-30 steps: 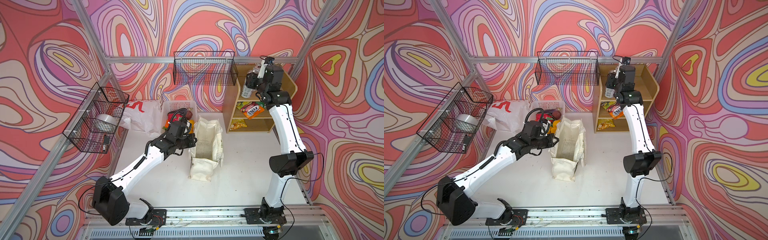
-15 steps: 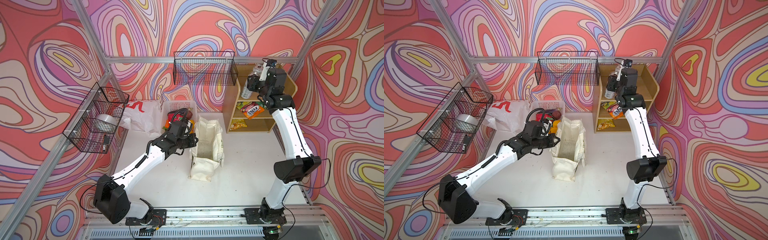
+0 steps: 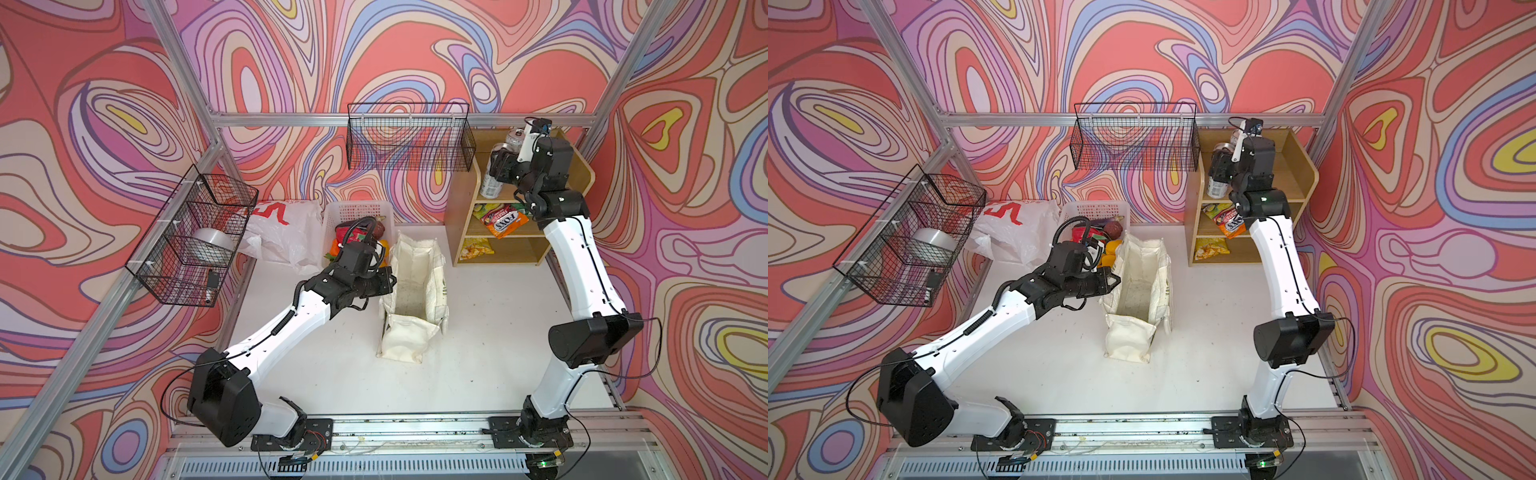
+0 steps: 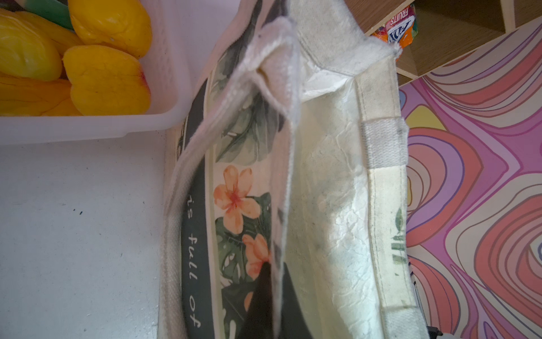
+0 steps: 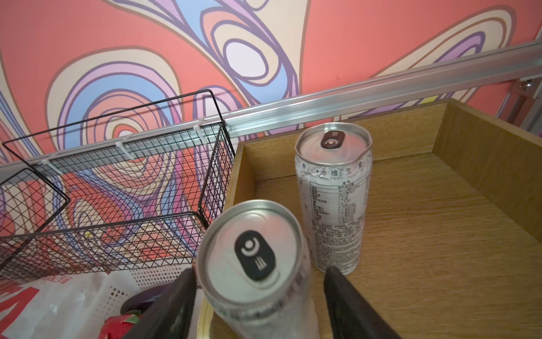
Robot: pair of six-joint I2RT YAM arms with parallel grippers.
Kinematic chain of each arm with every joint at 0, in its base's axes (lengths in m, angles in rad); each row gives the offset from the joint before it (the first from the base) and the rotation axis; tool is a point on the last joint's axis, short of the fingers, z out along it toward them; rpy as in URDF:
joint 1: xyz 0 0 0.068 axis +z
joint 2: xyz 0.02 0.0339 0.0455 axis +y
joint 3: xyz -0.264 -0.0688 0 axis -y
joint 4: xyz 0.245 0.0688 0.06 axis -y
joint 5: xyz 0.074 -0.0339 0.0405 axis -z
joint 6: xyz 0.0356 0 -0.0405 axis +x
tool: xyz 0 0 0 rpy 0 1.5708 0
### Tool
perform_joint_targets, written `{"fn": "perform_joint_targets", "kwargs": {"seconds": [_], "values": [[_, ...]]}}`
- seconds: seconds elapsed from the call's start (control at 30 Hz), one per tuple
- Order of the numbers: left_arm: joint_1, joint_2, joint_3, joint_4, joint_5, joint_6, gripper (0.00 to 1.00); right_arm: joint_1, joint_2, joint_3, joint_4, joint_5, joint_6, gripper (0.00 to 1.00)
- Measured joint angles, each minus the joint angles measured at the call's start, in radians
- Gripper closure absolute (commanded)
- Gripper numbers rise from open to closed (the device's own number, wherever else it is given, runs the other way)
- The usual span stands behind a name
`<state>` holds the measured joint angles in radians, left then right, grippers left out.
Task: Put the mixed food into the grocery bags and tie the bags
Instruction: 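Grasp the nearer silver can with the right gripper and lift it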
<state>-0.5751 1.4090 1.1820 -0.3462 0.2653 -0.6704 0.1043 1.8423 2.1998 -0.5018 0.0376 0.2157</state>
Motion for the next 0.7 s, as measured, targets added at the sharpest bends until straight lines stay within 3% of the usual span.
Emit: {"fn": "perform_joint_targets", "kwargs": {"seconds": [0.13, 0.3, 0.5, 0.7], "values": [[0.0, 0.0, 0.0, 0.0, 0.0, 0.0, 1.0, 0.002, 0.028, 0.011, 0.019, -0.01, 0.001, 0.2], [0.0, 0.0, 0.0, 0.0, 0.0, 0.0, 1.0, 0.002, 0.077, 0.013, 0.023, -0.01, 0.003, 0.23], [0.0, 0.0, 0.0, 0.0, -0.001, 0.0, 1.0, -0.004, 0.11, 0.02, 0.034, -0.002, -0.006, 0.55], [0.0, 0.0, 0.0, 0.0, -0.001, 0.0, 1.0, -0.003, 0.11, 0.026, 0.023, -0.006, -0.008, 0.78]]}}
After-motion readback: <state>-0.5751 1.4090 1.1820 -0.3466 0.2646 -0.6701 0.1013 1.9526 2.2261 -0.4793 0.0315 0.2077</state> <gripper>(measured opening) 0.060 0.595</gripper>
